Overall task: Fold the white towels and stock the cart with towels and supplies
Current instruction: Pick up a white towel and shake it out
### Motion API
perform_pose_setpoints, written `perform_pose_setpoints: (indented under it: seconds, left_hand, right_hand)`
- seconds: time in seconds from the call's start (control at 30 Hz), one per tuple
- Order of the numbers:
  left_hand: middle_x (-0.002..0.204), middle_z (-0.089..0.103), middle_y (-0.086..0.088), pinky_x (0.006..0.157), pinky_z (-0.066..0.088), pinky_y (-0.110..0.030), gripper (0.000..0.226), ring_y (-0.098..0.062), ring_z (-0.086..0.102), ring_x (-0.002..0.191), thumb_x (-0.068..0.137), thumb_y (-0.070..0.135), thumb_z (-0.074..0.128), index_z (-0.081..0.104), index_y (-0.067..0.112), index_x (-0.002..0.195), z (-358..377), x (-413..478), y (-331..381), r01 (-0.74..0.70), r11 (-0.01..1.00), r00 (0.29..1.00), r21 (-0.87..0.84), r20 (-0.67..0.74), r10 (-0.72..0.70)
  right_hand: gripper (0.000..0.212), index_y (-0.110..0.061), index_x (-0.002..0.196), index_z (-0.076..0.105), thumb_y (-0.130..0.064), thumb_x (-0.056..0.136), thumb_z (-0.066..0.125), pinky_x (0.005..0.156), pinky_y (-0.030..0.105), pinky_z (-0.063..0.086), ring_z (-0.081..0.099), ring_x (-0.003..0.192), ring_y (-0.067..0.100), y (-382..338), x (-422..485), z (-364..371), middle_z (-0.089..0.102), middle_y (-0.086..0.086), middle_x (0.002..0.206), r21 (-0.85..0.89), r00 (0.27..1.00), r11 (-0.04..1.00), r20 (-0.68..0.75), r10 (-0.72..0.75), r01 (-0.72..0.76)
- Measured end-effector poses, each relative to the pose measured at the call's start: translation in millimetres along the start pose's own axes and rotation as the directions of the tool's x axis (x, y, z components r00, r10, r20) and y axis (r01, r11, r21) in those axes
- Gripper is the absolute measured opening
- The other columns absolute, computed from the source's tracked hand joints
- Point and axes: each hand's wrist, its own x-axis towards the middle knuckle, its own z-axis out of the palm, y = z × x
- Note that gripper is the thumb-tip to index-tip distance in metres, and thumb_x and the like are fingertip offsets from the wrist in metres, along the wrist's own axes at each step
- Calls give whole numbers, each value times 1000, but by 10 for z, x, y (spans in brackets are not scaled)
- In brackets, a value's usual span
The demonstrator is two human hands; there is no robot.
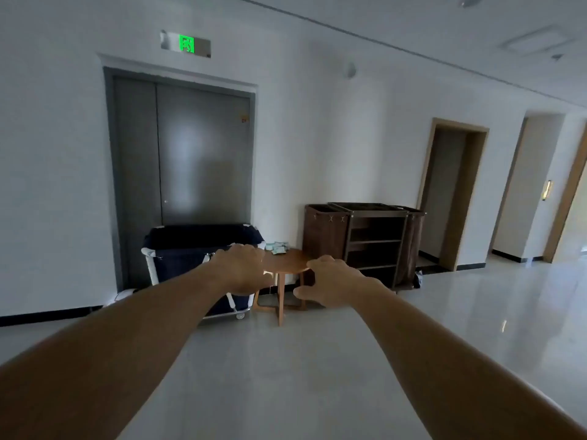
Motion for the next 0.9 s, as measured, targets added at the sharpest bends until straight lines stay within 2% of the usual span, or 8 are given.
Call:
perform_pose_setpoints:
  seconds: [0.17,0.27,0.4,0.57,0.7,0.9]
  left_hand:
    - [152,41,-5,108,38,-47,63,-26,40,136,94,49,49,38,17,147,138,384,-265,26,1000,1000,-1,17,-26]
    - [149,43,-5,106,39,-45,60,-26,42,133,94,48,48,40,17,145,223,746,-500,20,1000,1000,9,18,-20]
    - [142,48,-5,103,41,-45,58,-25,48,125,93,49,48,42,18,142,308,1333,-853,-1,1000,1000,-8,21,2]
    - [146,45,-6,107,37,-47,60,-28,44,131,95,48,45,40,16,145,420,2045,-1194,-17,1000,999,-9,42,17]
    - [142,47,-5,102,41,-43,58,-25,46,125,94,47,47,43,16,142,566,2610,-1340,-31,999,996,-42,87,34]
    - [128,54,-4,101,43,-47,46,-24,52,112,91,46,48,51,17,126,754,3535,-1382,-20,999,996,-47,90,24]
  right_hand:
    - [79,-23,155,26,-57,91,58,111,52,36,34,141,34,-7,458,94,29,9,158,5,1000,1000,23,17,-17]
    - [70,-26,154,27,-51,95,55,114,51,33,30,144,33,-121,816,71,25,7,160,-11,1000,1000,10,-23,23]
    - [60,-25,150,35,-47,98,53,111,49,37,36,139,31,-227,1370,45,32,7,156,-26,1000,999,11,-24,24]
    - [67,-24,155,27,-49,98,52,115,52,31,29,144,32,-221,2106,74,27,7,159,-23,999,999,11,30,-30]
    - [74,-24,155,25,-53,94,55,113,52,33,31,142,33,-36,2697,138,29,8,157,-10,996,996,27,90,-90]
    - [75,-23,155,24,-49,93,59,112,52,35,35,139,32,459,3711,245,32,7,155,-40,994,993,17,109,-108]
